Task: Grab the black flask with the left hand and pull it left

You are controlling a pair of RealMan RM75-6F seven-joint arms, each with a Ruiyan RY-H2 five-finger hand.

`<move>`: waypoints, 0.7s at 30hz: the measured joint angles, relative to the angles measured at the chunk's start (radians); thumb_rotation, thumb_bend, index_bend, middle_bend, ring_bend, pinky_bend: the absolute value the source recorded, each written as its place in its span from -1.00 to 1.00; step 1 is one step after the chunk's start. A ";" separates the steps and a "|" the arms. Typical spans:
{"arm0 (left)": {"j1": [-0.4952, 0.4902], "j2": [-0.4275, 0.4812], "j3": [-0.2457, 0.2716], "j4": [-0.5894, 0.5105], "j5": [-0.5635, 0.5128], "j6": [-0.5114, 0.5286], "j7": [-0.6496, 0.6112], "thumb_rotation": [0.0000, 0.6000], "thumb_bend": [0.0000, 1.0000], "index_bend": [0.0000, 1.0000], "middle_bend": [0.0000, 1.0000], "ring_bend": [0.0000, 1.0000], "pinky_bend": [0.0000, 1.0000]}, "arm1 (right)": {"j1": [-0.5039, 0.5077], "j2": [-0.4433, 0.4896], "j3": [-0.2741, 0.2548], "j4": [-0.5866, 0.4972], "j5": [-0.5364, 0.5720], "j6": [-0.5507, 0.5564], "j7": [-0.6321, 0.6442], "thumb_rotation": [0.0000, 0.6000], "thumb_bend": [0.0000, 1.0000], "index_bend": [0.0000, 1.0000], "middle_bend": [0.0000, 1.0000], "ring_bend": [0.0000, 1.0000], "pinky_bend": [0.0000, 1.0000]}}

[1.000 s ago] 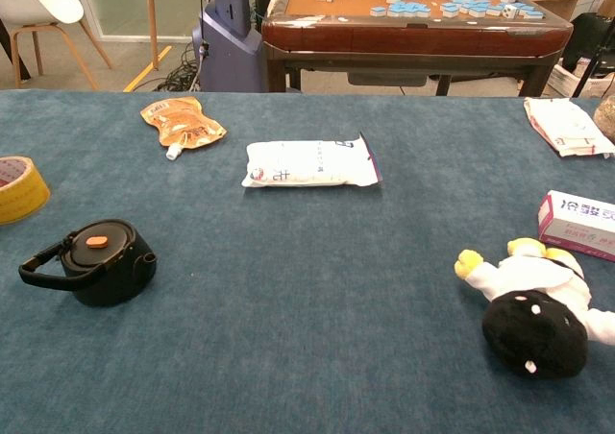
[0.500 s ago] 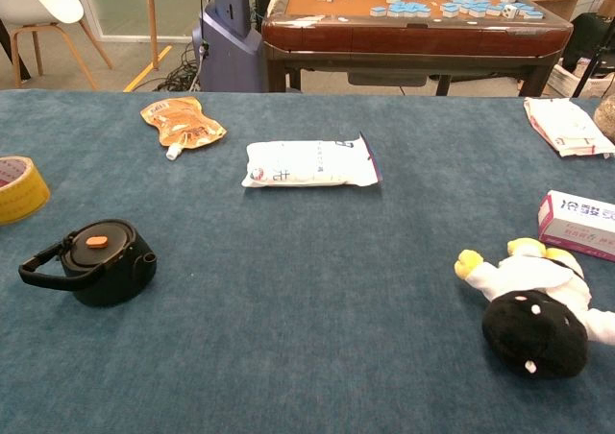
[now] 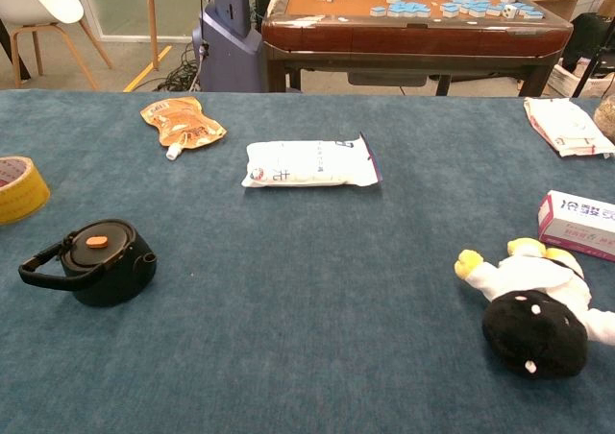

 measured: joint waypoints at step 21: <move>-0.172 0.004 -0.015 -0.147 0.037 -0.224 0.142 0.34 -0.71 -0.44 -0.38 -0.48 -1.00 | 0.012 0.052 0.038 -0.069 0.060 -0.022 -0.061 1.00 -0.75 -0.87 -0.54 -0.78 -0.65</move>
